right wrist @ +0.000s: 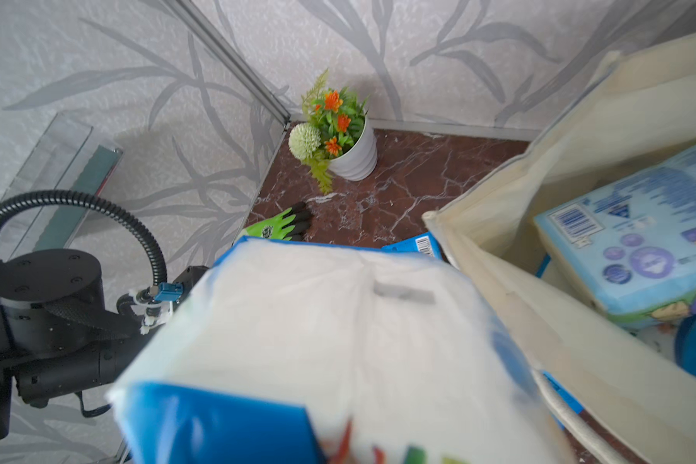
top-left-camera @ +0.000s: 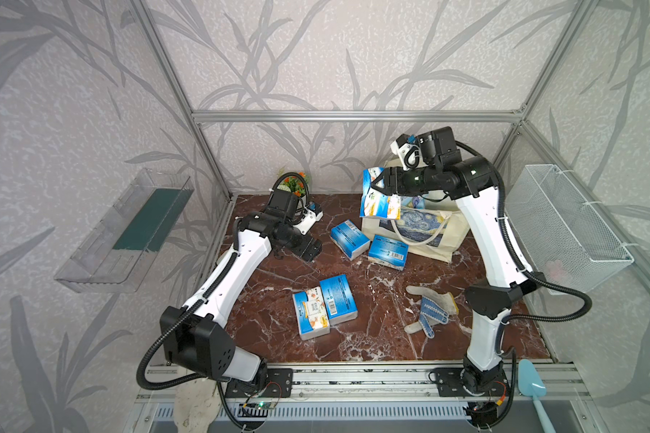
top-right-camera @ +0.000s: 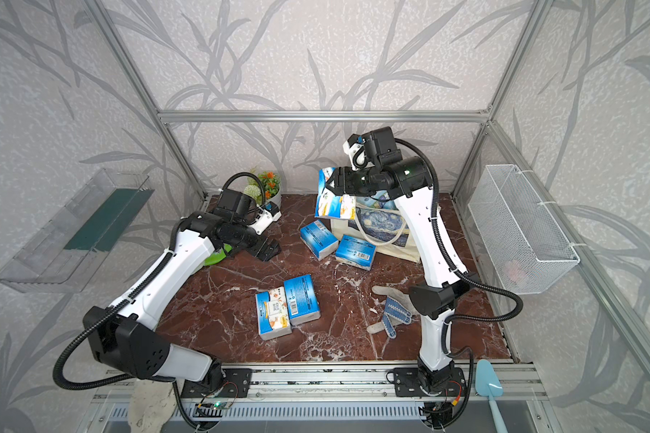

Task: Put tissues into the canvas bag
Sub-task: Place the pack of facial tissues in the canvas bag.

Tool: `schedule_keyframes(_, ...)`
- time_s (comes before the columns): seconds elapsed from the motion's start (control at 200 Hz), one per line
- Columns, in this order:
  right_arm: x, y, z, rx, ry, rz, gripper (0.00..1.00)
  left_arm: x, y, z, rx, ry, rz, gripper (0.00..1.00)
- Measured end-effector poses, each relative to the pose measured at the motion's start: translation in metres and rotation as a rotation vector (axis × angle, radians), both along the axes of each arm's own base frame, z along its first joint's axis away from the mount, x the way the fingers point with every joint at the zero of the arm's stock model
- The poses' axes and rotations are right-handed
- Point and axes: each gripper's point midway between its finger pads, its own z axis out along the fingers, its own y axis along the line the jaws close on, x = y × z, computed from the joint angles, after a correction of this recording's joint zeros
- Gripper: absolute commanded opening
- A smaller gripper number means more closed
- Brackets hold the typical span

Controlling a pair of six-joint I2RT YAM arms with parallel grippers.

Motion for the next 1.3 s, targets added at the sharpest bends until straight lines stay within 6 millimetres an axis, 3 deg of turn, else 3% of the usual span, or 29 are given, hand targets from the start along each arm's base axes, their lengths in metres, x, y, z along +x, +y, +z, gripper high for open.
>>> schedule_keyframes(0.225,0.037,-0.055,0.031,0.044,-0.106,-0.126,0.65,0.001,0.001,-0.001,0.001,0.003,0.012,0.95)
schedule_keyframes(0.45,0.063,-0.112,0.030,-0.020,-0.148,-0.271,0.65,0.001,0.001,-0.002,0.000,0.005,0.015,0.95)
schedule_keyframes(0.63,0.079,-0.159,0.011,-0.162,-0.149,-0.420,0.66,-0.002,0.002,-0.008,0.004,0.018,0.015,0.94)
schedule_keyframes(0.75,0.091,-0.180,-0.019,-0.268,-0.101,-0.492,0.67,-0.003,0.002,-0.010,0.003,0.019,0.015,0.95)
schedule_keyframes(0.885,0.099,-0.196,-0.053,-0.369,-0.035,-0.546,0.67,-0.003,0.001,-0.007,-0.006,0.013,0.019,0.95)
schedule_keyframes(1.17,0.112,-0.224,-0.068,-0.496,-0.031,-0.667,0.70,0.000,-0.002,0.006,-0.034,-0.008,0.023,0.95)
schedule_keyframes(1.299,0.124,-0.231,-0.092,-0.546,0.007,-0.690,0.71,0.005,-0.005,0.020,-0.053,-0.043,0.021,0.95)
